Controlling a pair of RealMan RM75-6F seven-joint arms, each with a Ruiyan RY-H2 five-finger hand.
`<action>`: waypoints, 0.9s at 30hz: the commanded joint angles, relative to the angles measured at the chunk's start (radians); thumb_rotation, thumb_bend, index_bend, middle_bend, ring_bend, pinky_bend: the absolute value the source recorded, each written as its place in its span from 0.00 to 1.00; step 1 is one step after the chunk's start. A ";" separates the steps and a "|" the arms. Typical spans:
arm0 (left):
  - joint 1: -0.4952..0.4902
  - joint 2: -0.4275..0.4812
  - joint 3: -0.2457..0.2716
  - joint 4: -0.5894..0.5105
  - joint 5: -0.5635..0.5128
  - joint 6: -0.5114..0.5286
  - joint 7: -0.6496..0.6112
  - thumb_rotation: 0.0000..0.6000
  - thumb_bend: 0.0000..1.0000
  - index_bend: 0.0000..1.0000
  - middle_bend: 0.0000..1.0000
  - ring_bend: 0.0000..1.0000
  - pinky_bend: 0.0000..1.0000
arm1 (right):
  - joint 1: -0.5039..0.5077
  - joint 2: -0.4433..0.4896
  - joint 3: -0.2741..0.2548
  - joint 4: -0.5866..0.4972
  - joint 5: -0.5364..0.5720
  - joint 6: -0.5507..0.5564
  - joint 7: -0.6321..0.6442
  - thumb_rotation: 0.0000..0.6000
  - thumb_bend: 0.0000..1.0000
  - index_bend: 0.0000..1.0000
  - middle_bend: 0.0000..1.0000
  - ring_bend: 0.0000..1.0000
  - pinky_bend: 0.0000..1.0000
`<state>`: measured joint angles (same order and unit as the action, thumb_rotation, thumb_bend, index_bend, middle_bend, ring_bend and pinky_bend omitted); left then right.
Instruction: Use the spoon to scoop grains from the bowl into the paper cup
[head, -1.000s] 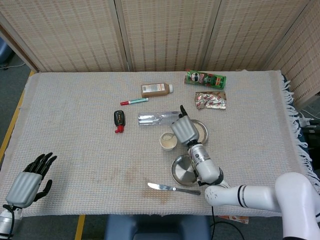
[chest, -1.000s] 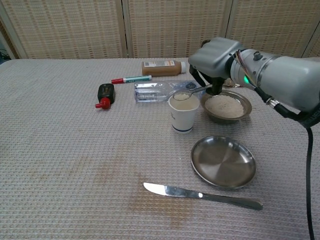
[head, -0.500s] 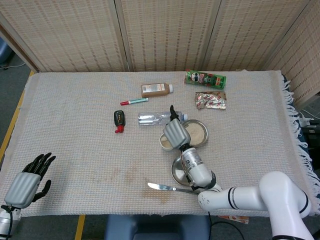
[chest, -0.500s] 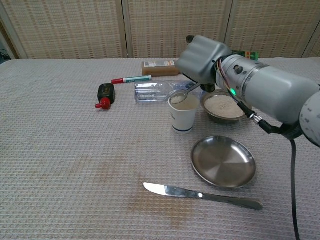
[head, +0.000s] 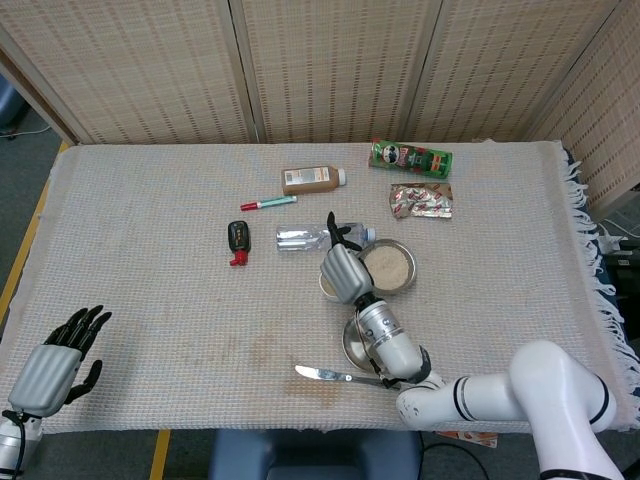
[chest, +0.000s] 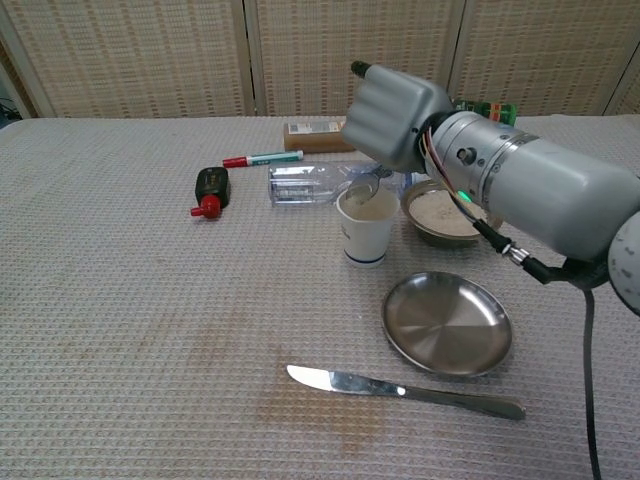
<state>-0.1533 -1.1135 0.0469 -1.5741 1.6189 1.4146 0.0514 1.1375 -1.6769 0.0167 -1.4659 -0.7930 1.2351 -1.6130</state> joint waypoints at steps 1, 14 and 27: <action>-0.003 -0.001 0.001 0.001 -0.001 -0.009 0.001 1.00 0.51 0.00 0.00 0.00 0.21 | 0.016 0.010 -0.033 -0.009 -0.042 0.011 -0.062 1.00 0.35 0.69 0.55 0.29 0.07; -0.005 -0.006 0.006 0.000 0.007 -0.012 0.011 1.00 0.51 0.00 0.00 0.00 0.21 | 0.027 0.039 -0.111 -0.074 -0.080 0.031 -0.293 1.00 0.35 0.69 0.55 0.29 0.07; -0.002 -0.005 0.007 0.001 0.010 -0.005 0.013 1.00 0.51 0.00 0.00 0.00 0.21 | -0.014 0.048 -0.079 -0.064 -0.078 0.030 -0.206 1.00 0.35 0.68 0.55 0.29 0.07</action>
<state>-0.1555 -1.1187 0.0539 -1.5739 1.6285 1.4094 0.0648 1.1419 -1.6391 -0.0773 -1.5220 -0.8766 1.2652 -1.8617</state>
